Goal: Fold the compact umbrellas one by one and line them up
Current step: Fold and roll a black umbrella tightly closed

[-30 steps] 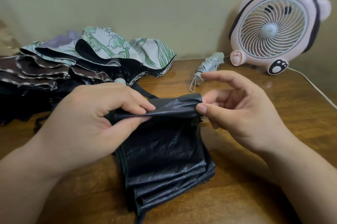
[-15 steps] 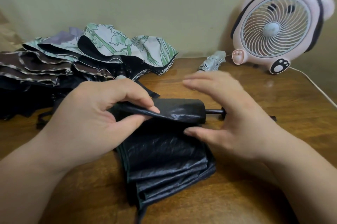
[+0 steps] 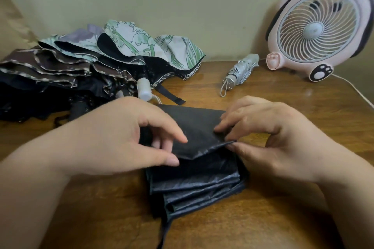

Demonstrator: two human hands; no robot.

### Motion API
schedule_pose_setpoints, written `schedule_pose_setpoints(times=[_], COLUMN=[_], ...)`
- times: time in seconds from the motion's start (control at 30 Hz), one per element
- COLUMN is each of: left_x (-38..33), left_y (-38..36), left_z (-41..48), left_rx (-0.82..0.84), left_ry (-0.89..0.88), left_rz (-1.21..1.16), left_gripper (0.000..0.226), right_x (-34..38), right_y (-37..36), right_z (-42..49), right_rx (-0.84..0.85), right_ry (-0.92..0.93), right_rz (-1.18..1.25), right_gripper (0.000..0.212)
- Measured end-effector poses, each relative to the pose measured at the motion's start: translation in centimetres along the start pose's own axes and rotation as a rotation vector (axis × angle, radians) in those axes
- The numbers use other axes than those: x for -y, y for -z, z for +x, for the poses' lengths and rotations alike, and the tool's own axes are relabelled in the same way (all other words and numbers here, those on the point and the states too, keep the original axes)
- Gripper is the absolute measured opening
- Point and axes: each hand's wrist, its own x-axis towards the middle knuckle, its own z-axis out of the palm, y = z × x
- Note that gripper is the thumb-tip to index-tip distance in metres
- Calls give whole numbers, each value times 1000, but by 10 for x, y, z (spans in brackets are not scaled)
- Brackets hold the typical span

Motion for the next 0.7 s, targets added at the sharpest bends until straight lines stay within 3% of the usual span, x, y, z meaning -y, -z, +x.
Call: schedule_pose_setpoints(times=[0.07, 0.13, 0.23, 0.3, 0.4, 0.5, 0.6, 0.7], left_x=[3, 9, 27, 32, 27, 24, 29, 36], left_y=[-5, -11, -15, -10, -6, -8, -10, -14], left_z=[3, 9, 24, 40, 71, 93, 97, 89], left_rx=[-64, -271, -452, -323, 98, 403, 442, 387], left_ry=[-30, -29, -22, 92, 273, 300, 265, 207], left_rz=[-52, -43, 228, 331, 430, 527, 630, 723], left_gripper=[19, 14, 11, 26, 60, 68, 72, 75], right_x=[-1, -2, -3, -3, -2, -2, -1, 2], right_y=[-3, -5, -8, -9, -9, -9, -1, 18], right_z=[-1, 0, 1, 0, 0, 2, 0, 5], right_rx=[74, 131, 191, 204, 211, 236, 239, 166], right_ry=[-24, -38, -48, -53, -47, -71, -175, -282], right_rz=[-4, -34, -83, -98, -111, -107, -65, -124], right_gripper=[4, 6, 7, 6, 8, 9, 12, 35])
